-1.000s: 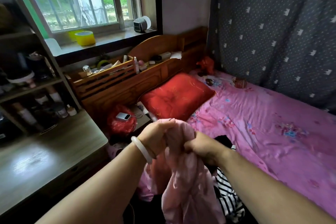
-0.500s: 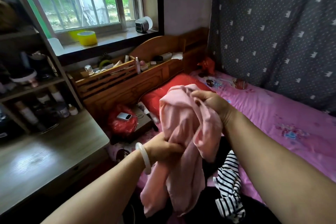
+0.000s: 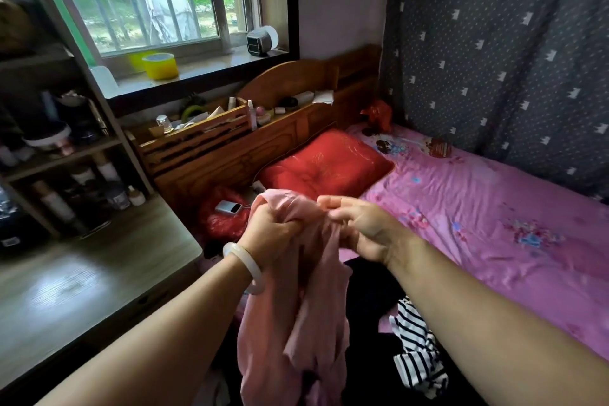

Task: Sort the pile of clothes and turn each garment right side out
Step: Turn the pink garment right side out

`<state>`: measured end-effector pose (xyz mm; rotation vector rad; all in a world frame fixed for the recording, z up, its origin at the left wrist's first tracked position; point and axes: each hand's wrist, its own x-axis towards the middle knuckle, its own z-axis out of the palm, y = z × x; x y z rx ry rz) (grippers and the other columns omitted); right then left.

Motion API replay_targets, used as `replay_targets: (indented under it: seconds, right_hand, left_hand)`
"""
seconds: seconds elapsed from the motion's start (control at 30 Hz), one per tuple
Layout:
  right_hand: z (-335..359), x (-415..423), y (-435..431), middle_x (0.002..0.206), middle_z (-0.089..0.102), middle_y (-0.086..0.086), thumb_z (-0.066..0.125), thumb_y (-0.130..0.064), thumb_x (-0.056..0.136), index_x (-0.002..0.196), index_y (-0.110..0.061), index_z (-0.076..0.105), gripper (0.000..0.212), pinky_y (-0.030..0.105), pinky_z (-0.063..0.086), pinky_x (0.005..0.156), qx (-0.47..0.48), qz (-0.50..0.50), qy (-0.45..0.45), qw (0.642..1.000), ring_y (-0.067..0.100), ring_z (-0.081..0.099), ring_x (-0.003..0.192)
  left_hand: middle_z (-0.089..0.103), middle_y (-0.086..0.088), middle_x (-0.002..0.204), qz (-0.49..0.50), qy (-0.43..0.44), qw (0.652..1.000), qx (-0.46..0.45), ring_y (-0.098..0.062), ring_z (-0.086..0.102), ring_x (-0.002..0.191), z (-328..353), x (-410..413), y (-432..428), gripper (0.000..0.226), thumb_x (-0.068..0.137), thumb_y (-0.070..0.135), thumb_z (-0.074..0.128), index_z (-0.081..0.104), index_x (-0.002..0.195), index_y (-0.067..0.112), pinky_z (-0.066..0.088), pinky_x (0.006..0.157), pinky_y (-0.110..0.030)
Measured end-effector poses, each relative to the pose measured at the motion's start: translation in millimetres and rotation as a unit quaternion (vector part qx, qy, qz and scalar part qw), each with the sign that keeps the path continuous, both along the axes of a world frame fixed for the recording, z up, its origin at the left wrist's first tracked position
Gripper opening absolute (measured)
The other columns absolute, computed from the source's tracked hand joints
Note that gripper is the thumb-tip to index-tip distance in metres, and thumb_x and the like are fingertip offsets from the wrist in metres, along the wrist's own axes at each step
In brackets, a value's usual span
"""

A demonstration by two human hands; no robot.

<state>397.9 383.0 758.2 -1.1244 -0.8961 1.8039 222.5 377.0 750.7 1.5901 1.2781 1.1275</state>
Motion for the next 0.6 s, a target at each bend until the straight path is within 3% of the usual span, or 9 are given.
replay_targets:
  seconds: [0.1,0.17,0.27,0.33,0.4,0.47,0.5,0.53,0.6]
  right_hand:
    - [31,0,-1,0.07,0.064,0.006,0.042,0.006,0.092,0.092,-0.006,0.064,0.025,0.022,0.047,0.059,0.037,-0.089,0.118,0.988,0.013,0.055,0.057]
    - [47,-9,-5,0.061,0.061,0.006,0.041,0.007,0.092,0.087,-0.004,0.063,0.026,0.019,0.047,0.052,0.037,-0.088,0.142,0.985,0.01,0.052,0.048]
    - [59,-33,-14,0.064,0.059,0.008,0.044,0.009,0.091,0.087,-0.002,0.064,0.023,0.013,0.045,0.049,0.022,-0.054,0.176,0.983,0.009,0.049,0.05]
    - [65,-44,-18,0.069,0.059,0.01,0.045,0.008,0.091,0.094,0.0,0.064,0.022,0.013,0.047,0.052,0.019,-0.025,0.207,0.978,0.01,0.05,0.056]
    - [72,-47,-21,0.075,0.061,0.012,0.047,0.009,0.089,0.105,-0.001,0.063,0.024,0.022,0.053,0.059,0.055,0.01,0.196,0.979,0.014,0.058,0.062]
    - [74,-42,-21,0.084,0.065,0.012,0.053,0.008,0.086,0.113,-0.007,0.063,0.033,0.03,0.053,0.064,0.114,0.033,0.109,0.987,0.019,0.063,0.071]
    - [74,-37,-20,0.089,0.067,0.01,0.059,0.007,0.084,0.115,-0.01,0.064,0.036,0.032,0.051,0.066,0.165,0.023,0.006,0.986,0.018,0.064,0.074]
    - [71,-31,-16,0.097,0.066,0.009,0.065,0.003,0.081,0.118,-0.013,0.064,0.041,0.033,0.052,0.072,0.23,-0.006,-0.133,0.964,0.017,0.064,0.08]
    - [65,-20,-10,0.125,0.052,0.009,0.079,-0.011,0.073,0.133,-0.025,0.055,0.067,0.03,0.046,0.097,0.331,-0.02,-0.36,0.872,0.02,0.056,0.109]
  left_hand:
    - [0.071,0.001,0.093,0.026,0.077,0.997,0.005,-0.012,0.066,0.091,5,-5,6,0.026,0.07,0.013,0.065,0.07,0.095,0.01,0.053,0.079,-0.019]
    - [0.071,-0.005,0.087,-0.043,0.022,0.994,-0.1,-0.018,0.066,0.085,11,-4,0,0.028,0.061,0.013,0.07,0.069,0.089,0.008,0.055,0.073,-0.023]
    - [0.071,-0.017,0.096,-0.148,0.022,0.972,-0.182,-0.022,0.067,0.091,13,2,-11,0.045,0.053,0.016,0.081,0.069,0.094,0.001,0.057,0.083,-0.036]
    - [0.071,-0.013,0.091,-0.126,0.037,0.983,-0.132,-0.019,0.065,0.09,10,7,-13,0.027,0.062,0.011,0.083,0.069,0.085,0.008,0.056,0.083,-0.032]
    - [0.066,-0.009,0.08,-0.071,0.023,0.994,-0.076,-0.02,0.062,0.086,11,9,-11,0.019,0.073,-0.008,0.069,0.065,0.078,0.01,0.056,0.072,-0.023]
    - [0.062,-0.009,0.073,-0.015,-0.058,0.994,-0.086,-0.021,0.061,0.076,21,3,-13,0.026,0.07,-0.02,0.05,0.062,0.08,0.001,0.053,0.058,-0.018]
    - [0.062,-0.012,0.069,0.004,-0.109,0.988,-0.107,-0.021,0.062,0.068,27,-2,-14,0.027,0.064,-0.018,0.045,0.062,0.078,-0.003,0.052,0.053,-0.019]
    - [0.063,-0.014,0.062,0.014,-0.151,0.98,-0.133,-0.021,0.063,0.06,32,-8,-15,0.028,0.061,-0.017,0.039,0.062,0.072,-0.005,0.051,0.048,-0.021]
    - [0.061,-0.011,0.05,0.005,-0.17,0.971,-0.169,-0.021,0.06,0.047,42,-16,-17,0.039,0.064,-0.023,0.028,0.061,0.06,-0.002,0.047,0.044,-0.021]
